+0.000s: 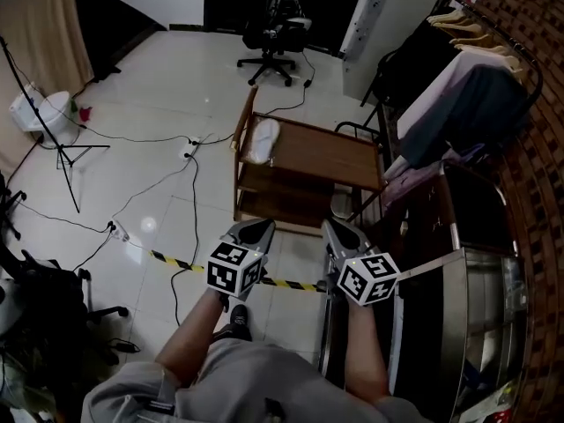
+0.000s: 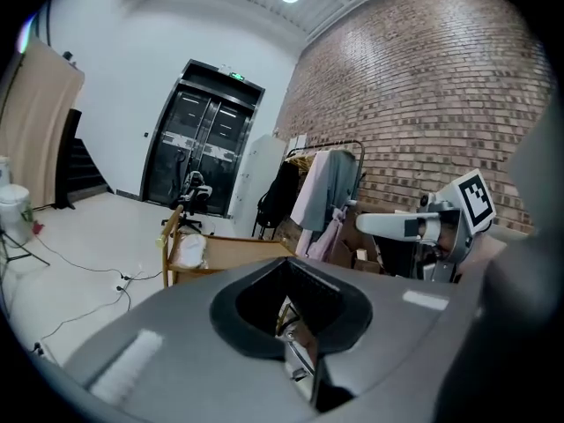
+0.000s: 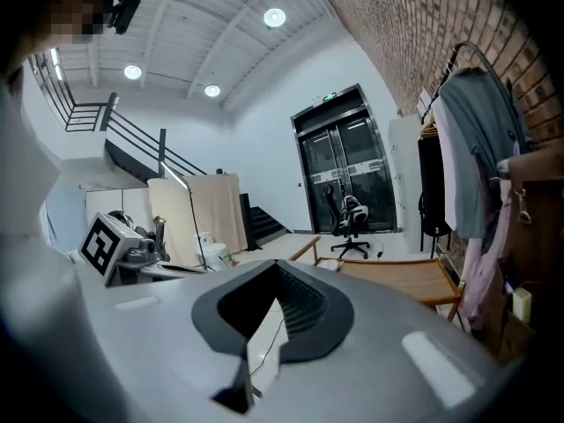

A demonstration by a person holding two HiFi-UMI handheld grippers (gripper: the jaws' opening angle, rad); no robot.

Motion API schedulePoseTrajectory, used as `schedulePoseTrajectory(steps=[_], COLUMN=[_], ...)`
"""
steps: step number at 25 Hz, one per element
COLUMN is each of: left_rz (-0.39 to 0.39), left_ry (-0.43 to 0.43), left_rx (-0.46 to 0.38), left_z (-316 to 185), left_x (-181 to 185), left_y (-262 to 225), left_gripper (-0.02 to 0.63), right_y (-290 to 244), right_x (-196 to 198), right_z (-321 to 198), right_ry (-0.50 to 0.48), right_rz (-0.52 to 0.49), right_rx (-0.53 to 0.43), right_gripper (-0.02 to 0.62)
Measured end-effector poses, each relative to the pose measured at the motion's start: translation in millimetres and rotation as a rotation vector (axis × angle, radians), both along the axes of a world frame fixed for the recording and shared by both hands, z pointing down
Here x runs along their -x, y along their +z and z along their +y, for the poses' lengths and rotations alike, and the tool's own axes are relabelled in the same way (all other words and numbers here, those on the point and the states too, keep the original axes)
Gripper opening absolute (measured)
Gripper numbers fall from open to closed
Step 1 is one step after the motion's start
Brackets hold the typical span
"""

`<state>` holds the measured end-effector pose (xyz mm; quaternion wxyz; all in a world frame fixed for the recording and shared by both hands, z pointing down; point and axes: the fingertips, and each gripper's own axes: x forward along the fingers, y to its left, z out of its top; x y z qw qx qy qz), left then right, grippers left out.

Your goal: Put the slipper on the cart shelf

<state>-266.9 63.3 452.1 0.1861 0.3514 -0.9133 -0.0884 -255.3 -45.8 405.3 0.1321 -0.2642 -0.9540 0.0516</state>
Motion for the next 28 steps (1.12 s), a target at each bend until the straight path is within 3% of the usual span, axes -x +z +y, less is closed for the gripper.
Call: schedulePoseTrajectory(steps=[14,23,28], left_rz=[0.058,0.082,0.109], left_ry=[-0.020,-0.161,-0.244], left_rx=[0.023,0.089,0.119], left_z=[11.5,-6.6,-8.5], left_x=[135.7,219.2,250.5], left_y=[31.1,48.2,66.5], left_gripper=[0.008,0.008,0.008], right_y=[29.4,30.3,40.4], right_x=[126.1,224.4,257.7], right_z=[7.5,-7.0,-11.3], right_ry=[0.014,-0.097,-0.165], right_rz=[0.053,0.039,0.062], right_rx=[0.022,0.073,0.091], right_gripper=[0.000,0.000,0.000])
